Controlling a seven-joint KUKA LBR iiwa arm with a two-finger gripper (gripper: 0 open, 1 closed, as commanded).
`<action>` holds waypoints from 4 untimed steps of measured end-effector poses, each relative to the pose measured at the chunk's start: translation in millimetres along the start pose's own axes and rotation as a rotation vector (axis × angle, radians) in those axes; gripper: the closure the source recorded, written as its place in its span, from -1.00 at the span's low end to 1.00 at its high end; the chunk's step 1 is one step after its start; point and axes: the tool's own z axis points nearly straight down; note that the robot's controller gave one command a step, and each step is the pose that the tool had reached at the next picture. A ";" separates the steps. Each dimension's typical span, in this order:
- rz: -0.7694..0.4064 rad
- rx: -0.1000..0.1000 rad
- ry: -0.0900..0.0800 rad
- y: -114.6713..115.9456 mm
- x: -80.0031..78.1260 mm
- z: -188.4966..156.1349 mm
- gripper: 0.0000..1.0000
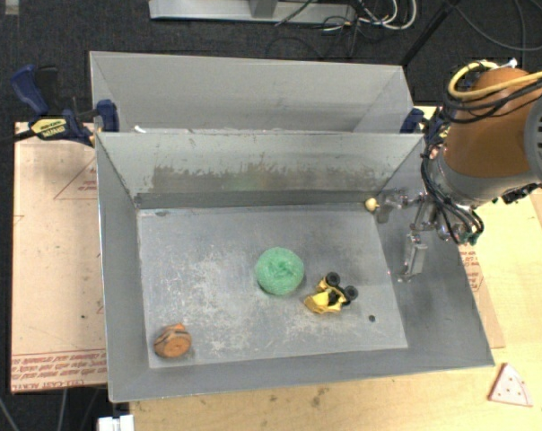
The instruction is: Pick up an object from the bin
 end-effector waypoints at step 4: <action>-0.116 -0.001 -0.004 48.0 6.8 75.6 -1.00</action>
Offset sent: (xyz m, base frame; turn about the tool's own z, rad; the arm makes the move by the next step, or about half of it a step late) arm 0.0090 0.0316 -0.0775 -0.0966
